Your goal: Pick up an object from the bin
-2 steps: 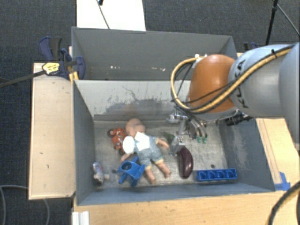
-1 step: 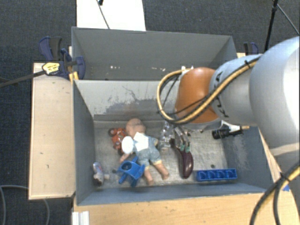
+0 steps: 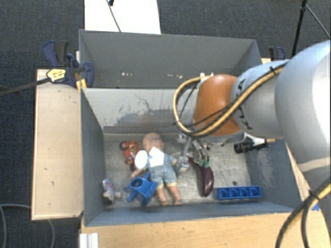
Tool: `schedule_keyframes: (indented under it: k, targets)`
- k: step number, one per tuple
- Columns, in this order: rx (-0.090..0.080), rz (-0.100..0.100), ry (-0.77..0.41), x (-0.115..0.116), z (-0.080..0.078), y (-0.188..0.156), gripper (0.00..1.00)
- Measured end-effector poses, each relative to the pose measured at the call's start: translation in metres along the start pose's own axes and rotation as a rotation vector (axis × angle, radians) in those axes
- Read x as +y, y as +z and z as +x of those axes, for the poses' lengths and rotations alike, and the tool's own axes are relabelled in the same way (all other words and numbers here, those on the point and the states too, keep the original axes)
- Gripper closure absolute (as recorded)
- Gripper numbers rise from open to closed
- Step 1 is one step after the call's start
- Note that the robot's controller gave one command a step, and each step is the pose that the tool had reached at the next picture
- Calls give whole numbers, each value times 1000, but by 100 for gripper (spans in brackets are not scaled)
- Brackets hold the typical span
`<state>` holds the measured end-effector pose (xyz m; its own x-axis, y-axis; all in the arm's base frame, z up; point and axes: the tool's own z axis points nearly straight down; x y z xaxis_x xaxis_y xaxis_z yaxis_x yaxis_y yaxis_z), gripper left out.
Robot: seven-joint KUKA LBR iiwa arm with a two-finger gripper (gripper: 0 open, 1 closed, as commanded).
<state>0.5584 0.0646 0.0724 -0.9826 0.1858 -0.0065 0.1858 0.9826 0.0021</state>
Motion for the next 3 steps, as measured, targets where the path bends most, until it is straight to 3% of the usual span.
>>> schedule_keyframes:
  k: [2,3]
  targets:
    - [-1,1,-18,1,-1,0,0]
    - [0,-1,122,14,15,0,100]
